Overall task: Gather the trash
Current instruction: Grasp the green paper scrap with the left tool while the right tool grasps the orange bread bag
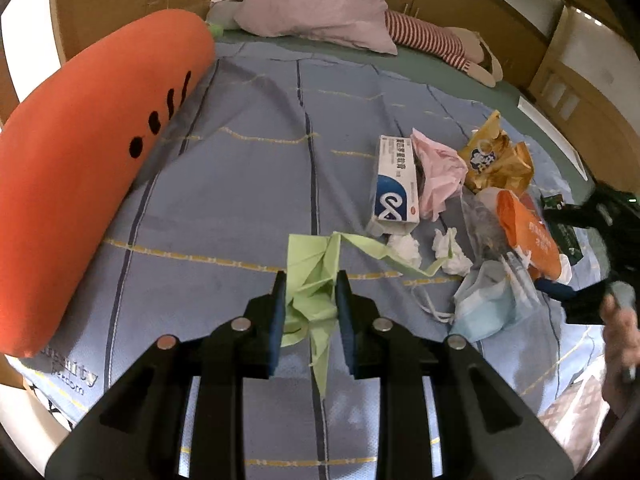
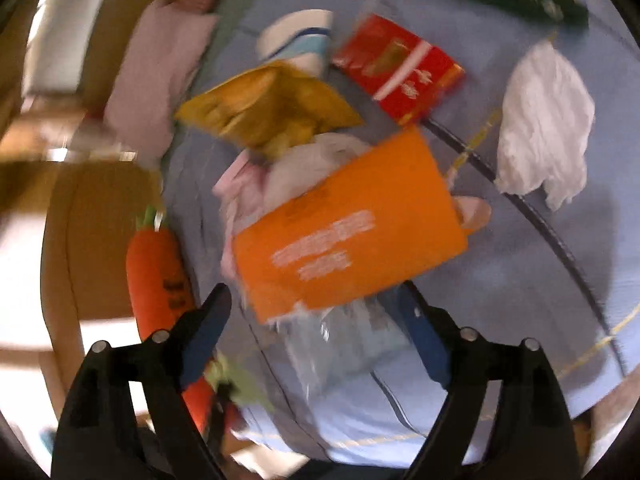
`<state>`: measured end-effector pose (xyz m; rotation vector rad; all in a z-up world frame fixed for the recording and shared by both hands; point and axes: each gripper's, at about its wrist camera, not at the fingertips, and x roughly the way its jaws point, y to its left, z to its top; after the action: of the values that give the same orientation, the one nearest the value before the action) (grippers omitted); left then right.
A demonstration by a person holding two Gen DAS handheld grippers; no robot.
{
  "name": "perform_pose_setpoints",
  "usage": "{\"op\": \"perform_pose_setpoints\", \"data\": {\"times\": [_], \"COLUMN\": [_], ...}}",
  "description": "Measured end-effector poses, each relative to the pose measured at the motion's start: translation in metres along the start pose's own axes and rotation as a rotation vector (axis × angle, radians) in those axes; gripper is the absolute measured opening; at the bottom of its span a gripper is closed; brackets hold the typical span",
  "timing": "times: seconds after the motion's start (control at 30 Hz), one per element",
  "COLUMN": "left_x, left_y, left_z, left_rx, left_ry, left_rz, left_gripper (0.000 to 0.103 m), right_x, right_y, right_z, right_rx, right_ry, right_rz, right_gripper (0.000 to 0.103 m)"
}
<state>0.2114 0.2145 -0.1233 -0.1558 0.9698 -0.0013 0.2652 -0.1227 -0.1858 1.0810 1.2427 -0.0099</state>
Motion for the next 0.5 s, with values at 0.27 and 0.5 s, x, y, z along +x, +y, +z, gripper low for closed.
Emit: {"op": "perform_pose_setpoints", "data": {"times": [0.27,0.5], "left_x": [-0.002,-0.008], "left_y": [0.004,0.002], "left_z": [-0.002,-0.003], "left_rx": [-0.017,-0.016], "left_ry": [-0.002,-0.014], "left_rz": [0.000,-0.013], "left_gripper": [0.025,0.025], "right_x": [-0.005,-0.041], "right_y": [0.025,0.052], "right_z": [0.019,-0.019], "right_rx": [-0.128,-0.451], "right_ry": [-0.190,-0.035], "right_rz": [-0.107,-0.062], "right_gripper": [0.056,0.043]}}
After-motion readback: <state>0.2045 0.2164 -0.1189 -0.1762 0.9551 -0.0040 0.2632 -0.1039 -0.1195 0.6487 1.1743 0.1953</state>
